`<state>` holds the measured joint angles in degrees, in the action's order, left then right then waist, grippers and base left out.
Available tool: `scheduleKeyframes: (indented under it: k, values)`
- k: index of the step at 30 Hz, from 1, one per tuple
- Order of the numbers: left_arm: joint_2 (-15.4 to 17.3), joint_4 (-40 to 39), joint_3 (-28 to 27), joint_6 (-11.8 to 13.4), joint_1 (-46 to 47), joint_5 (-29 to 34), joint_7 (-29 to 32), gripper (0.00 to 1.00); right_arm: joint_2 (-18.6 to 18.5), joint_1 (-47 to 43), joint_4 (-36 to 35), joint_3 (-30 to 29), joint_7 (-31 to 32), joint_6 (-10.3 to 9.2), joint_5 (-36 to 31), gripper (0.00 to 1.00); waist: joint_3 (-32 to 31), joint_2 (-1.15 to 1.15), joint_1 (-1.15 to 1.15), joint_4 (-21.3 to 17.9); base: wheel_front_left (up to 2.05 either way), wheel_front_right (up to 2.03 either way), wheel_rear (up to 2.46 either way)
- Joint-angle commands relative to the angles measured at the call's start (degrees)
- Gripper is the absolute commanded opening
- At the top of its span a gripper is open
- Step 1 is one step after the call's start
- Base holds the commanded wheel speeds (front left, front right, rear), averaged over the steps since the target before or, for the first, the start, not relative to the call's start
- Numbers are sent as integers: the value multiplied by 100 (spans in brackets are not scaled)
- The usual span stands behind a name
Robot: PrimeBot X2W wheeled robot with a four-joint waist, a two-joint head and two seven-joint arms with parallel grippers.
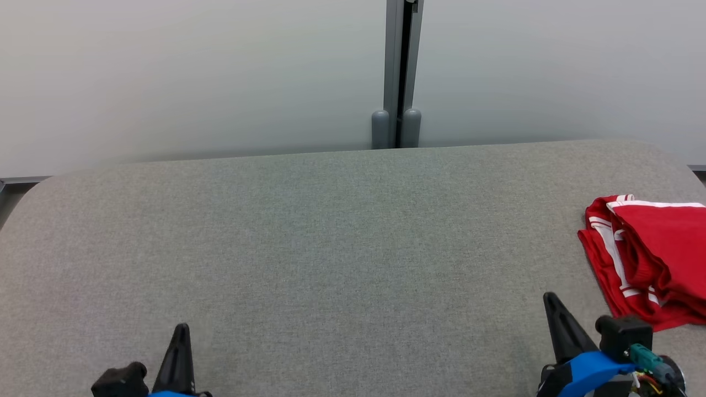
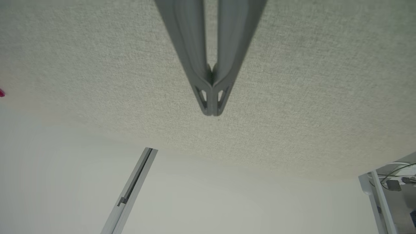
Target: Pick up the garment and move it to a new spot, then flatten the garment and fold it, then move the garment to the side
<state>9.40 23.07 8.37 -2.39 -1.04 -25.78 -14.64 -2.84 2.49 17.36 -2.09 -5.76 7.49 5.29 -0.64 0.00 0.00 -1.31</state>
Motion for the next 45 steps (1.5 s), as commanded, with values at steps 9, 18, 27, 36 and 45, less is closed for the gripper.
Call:
scheduleKeyframes:
  k: [9, 18, 27, 36, 45]
  values:
    - [-77, -101, -191, -62, 100, -787, 260, 0, -1, 69, -22, -78, 169, 0, 1029, 0, 5, 0, 0, 9, 0, 0, 0]
    - [-148, -210, -355, -119, 187, -1526, 492, 0, -3, 103, -82, -112, 290, 0, 1998, 0, 11, 0, 0, 18, 0, 0, 0]
    - [-205, -296, -488, -167, 260, -2125, 679, 0, -4, 142, -120, -149, 397, 0, 2781, 0, 17, 0, 0, 27, 0, 0, 0]
    - [-268, -382, -623, -217, 334, -2736, 873, 0, -5, 185, -155, -188, 508, 0, 3582, 0, 23, 0, 0, 36, 0, 0, 0]
    - [-320, -460, -749, -259, 392, -3288, 1050, 0, -6, 218, -184, -227, 613, 1, 4304, 0, 29, 0, 0, 46, 0, 0, 0]
